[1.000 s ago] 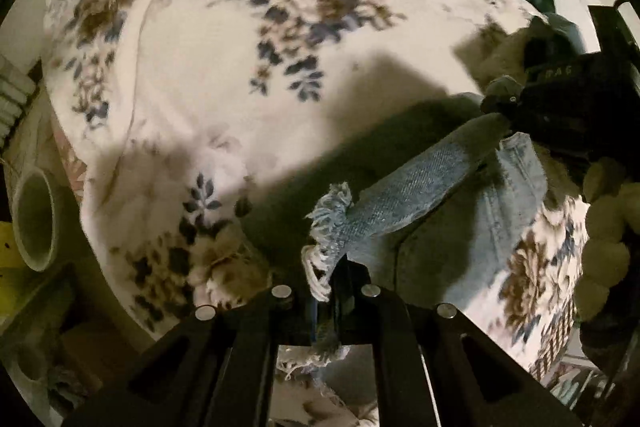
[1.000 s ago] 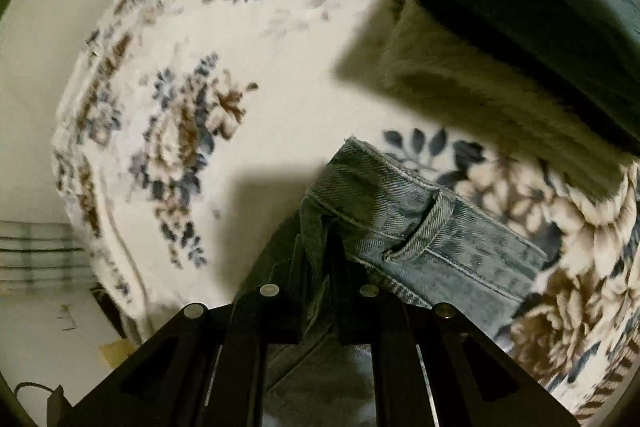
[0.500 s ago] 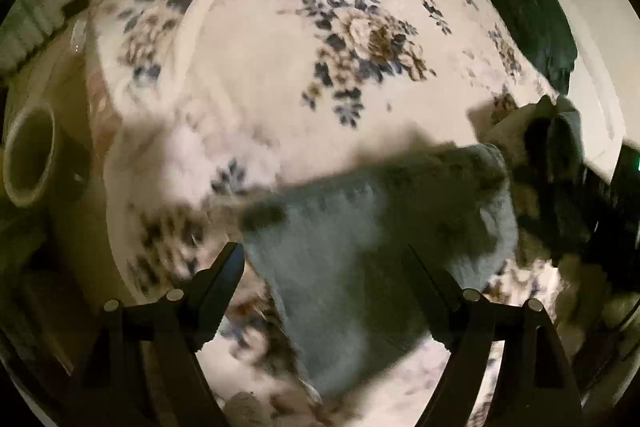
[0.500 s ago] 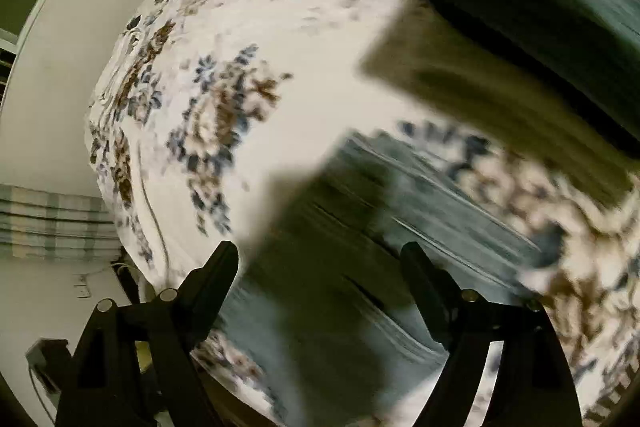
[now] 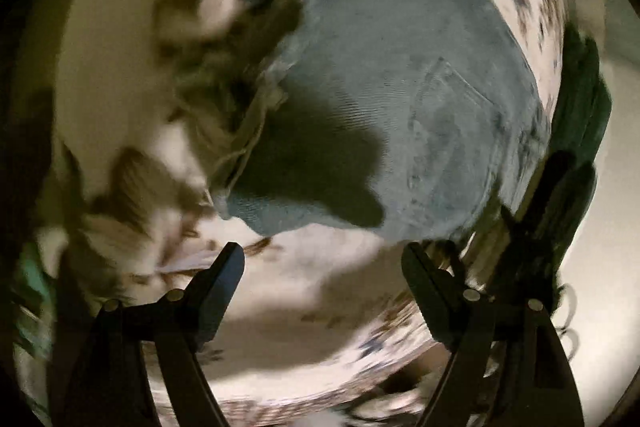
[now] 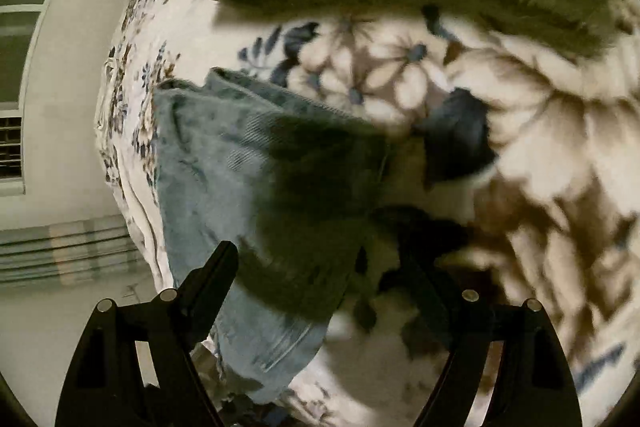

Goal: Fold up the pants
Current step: 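Lift the folded shorts with both grippers and carry them toward the jeans stack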

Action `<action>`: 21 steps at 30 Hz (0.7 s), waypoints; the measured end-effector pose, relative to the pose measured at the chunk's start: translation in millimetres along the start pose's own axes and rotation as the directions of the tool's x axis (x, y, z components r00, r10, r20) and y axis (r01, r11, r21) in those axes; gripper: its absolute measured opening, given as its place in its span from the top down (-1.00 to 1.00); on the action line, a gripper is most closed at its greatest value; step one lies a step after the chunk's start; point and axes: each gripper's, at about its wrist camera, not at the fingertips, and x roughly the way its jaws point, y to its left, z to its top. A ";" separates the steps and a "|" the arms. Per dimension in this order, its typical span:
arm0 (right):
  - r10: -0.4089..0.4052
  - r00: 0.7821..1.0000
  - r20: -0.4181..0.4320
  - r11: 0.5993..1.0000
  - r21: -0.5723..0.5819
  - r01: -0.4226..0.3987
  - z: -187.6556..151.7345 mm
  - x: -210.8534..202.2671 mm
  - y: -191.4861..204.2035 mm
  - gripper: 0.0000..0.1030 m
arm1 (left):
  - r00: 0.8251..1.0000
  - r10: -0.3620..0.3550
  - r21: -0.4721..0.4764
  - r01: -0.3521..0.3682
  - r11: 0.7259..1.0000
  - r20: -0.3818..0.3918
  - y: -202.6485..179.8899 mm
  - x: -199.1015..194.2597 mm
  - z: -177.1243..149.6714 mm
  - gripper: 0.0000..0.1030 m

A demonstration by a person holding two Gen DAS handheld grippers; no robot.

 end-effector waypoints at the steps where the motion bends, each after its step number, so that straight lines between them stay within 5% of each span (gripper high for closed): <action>1: 0.020 1.000 0.001 1.000 -0.007 -0.020 2.8 4.1 -2.8 -0.66 | 0.999 -0.033 -0.037 0.033 0.999 0.019 3.7 3.3 2.8 -0.55; 7: 0.098 0.995 0.025 0.995 -0.022 -0.098 14.2 16.8 -7.6 -0.56 | 0.979 -0.126 -0.150 0.150 0.977 0.162 13.0 1.7 25.3 -0.52; 8: 0.113 0.993 0.030 0.993 -0.024 -0.113 15.5 18.1 -7.3 -0.27 | 0.975 -0.137 -0.173 0.167 0.971 0.176 15.1 1.6 28.5 -0.40; 9: 0.114 0.993 0.036 0.993 -0.025 -0.113 15.6 18.4 -6.6 -0.22 | 0.971 -0.139 -0.189 0.176 0.966 0.195 16.8 0.7 30.6 -0.24; 10: 0.117 0.992 0.049 0.993 -0.029 -0.116 14.5 17.2 -5.8 -0.14 | 0.965 -0.125 -0.192 0.171 0.966 0.232 16.9 -4.5 34.1 0.23; 11: 0.117 0.991 0.057 0.993 -0.035 -0.115 12.3 15.6 -4.4 -0.01 | 0.960 -0.131 -0.170 0.177 0.969 0.248 14.2 -7.9 36.0 0.42; 14: 0.127 0.988 0.087 0.992 -0.026 -0.125 -3.7 1.4 -1.1 0.20 | 0.953 -0.127 -0.078 0.153 0.985 0.275 -2.4 -23.6 30.8 0.55; 19: 0.122 0.987 0.104 0.992 0.017 -0.125 -42.8 -21.8 2.2 0.25 | 0.959 -0.126 0.080 0.109 0.991 0.254 -10.2 -52.1 28.9 0.56; 21: 0.115 0.990 0.080 0.993 0.017 -0.116 -51.9 -18.5 1.9 0.12 | 0.962 -0.131 0.108 0.108 0.988 0.238 -3.0 -54.2 35.2 0.54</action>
